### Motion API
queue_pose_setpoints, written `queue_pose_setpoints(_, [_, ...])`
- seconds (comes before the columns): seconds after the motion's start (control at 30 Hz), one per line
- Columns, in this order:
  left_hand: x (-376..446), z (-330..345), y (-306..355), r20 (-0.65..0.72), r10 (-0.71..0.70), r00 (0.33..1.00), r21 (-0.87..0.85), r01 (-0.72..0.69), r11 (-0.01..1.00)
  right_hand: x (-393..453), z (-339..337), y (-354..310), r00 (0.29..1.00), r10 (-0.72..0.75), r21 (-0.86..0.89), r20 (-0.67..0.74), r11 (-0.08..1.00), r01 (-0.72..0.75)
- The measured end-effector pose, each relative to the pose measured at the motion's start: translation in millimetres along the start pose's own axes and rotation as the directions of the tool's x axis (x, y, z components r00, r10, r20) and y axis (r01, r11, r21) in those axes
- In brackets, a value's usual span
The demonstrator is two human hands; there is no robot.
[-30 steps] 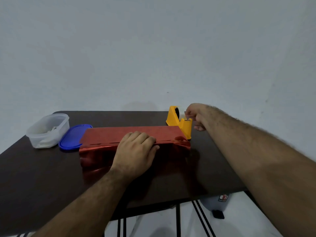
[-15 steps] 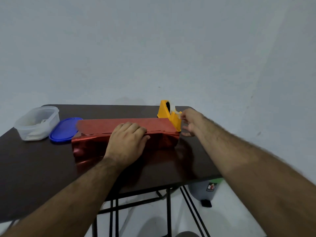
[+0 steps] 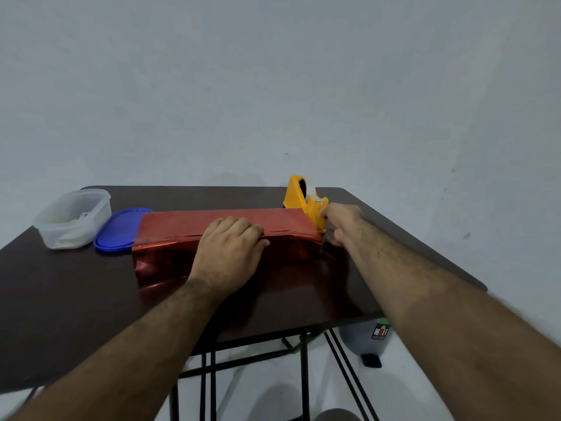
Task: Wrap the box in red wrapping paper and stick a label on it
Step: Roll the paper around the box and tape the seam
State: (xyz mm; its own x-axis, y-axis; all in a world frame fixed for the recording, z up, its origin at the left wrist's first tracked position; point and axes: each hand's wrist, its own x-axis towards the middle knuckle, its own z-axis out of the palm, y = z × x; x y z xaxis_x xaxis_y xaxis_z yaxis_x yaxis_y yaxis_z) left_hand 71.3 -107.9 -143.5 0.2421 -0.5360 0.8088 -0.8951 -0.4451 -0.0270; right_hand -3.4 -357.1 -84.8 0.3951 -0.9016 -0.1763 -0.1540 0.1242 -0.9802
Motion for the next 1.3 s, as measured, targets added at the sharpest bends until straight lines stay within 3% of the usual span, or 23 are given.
queue_pose_setpoints(0.17, [-0.4,-0.3,0.4,0.014,-0.008,1.0,0.01,0.008,1.0,2.2,0.9,5.2,0.997,0.046,-0.201,-0.06,0.978,-0.057])
queue_pose_setpoints(0.3, [-0.1,0.9,0.2,0.0,0.001,1.0,0.011,-0.001,1.0,0.8,-11.4,6.7,0.999,-0.041,-0.01,0.005,0.999,0.041])
queue_pose_setpoints(0.37, [0.7,1.5,0.4,0.002,-0.008,1.0,0.011,0.008,1.0,0.8,-18.1,-1.8,0.98,-0.183,-0.039,0.074,0.982,0.186])
queue_pose_setpoints(0.47, [0.4,2.3,0.8,0.007,-0.017,1.0,0.011,0.017,1.0,-6.5,-25.5,-15.3,0.863,-0.326,-0.254,0.386,0.862,0.439])
queue_pose_setpoints(0.6, [0.1,1.7,1.2,0.017,-0.02,1.0,0.002,0.02,1.0,-20.8,-27.3,-35.1,0.656,-0.325,-0.311,0.681,0.683,0.661])
queue_pose_setpoints(0.73, [-0.9,0.6,1.7,0.031,-0.032,0.999,0.011,0.032,0.999,-42.5,-15.9,-59.1,0.496,-0.258,-0.288,0.829,0.565,0.774])
queue_pose_setpoints(0.97, [-1.4,-0.2,0.1,0.036,-0.035,0.999,0.007,0.035,0.999,-58.4,8.9,-75.9,0.351,-0.033,-0.325,0.936,0.304,0.895])
queue_pose_setpoints(1.07, [-1.0,1.1,-1.0,0.035,-0.032,0.999,0.003,0.032,0.999,-58.6,15.2,-76.8,0.362,0.003,-0.35,0.932,0.262,0.899])
queue_pose_setpoints(1.3, [-1.4,4.5,-2.4,0.032,-0.028,0.999,0.003,0.028,1.0,-57.8,27.2,-73.6,0.474,0.052,-0.464,0.879,0.317,0.827])
